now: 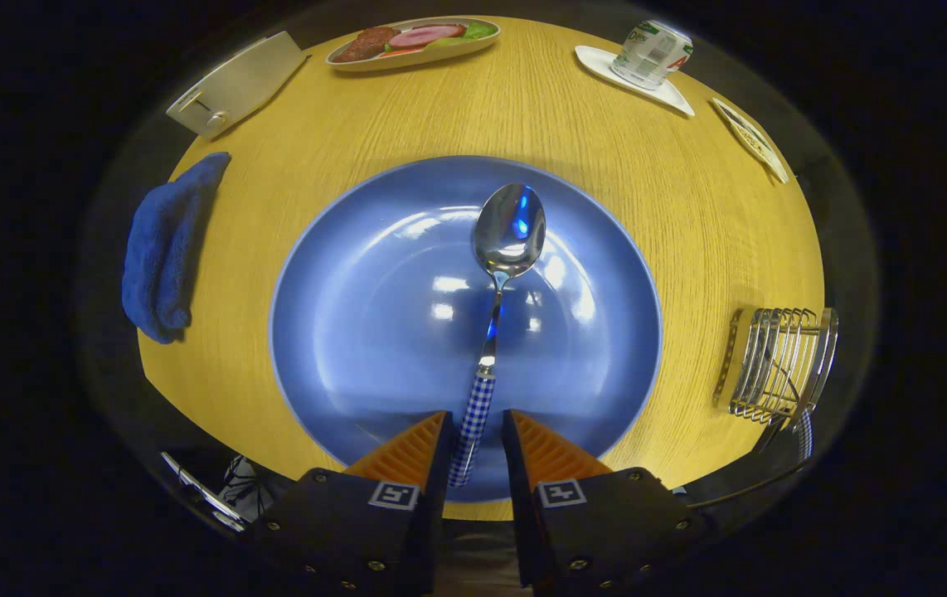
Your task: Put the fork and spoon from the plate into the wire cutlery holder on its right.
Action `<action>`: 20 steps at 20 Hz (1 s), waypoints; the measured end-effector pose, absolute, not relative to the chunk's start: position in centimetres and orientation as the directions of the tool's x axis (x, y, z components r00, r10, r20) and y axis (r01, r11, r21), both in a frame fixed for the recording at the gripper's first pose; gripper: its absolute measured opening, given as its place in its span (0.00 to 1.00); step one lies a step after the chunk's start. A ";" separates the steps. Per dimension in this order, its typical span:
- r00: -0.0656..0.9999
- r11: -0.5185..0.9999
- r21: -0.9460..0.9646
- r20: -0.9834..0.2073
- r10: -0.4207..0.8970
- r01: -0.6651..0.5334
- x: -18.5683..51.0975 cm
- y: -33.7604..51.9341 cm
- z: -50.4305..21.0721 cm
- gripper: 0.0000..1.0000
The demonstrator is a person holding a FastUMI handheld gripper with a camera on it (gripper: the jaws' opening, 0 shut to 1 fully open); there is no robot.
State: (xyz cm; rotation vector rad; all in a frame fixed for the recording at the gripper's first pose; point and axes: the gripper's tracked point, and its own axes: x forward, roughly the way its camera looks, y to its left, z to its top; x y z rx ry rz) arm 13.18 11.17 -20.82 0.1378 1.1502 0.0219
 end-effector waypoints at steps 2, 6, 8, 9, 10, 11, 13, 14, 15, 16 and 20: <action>0.409 0.991 0.127 -0.907 0.102 0.036 13.2 11.2 -20.8 0.35; 0.412 0.992 0.127 -0.905 0.109 0.018 13.5 10.6 -20.7 0.10; 0.409 0.988 0.157 -0.901 0.143 0.001 13.1 10.8 -20.3 0.10; 0.409 0.987 0.157 -0.900 0.150 -0.016 13.1 10.8 -20.2 0.10; 0.409 0.989 0.145 -0.901 0.146 -0.034 12.9 10.6 -20.0 0.10; 0.405 0.989 0.134 -0.903 0.146 -0.057 12.5 10.4 -19.7 0.10; 0.385 0.983 0.154 -0.905 0.179 -0.096 11.7 10.5 -18.9 0.10; 0.371 0.981 0.153 -0.910 0.187 -0.119 11.4 10.4 -18.6 0.10; 0.356 0.979 0.136 -0.917 0.182 -0.150 11.1 9.9 -18.2 0.10; 0.353 0.978 0.125 -0.919 0.177 -0.166 10.9 9.4 -17.8 0.10; 0.340 0.974 0.093 -0.927 0.160 -0.207 9.6 7.2 -15.8 0.10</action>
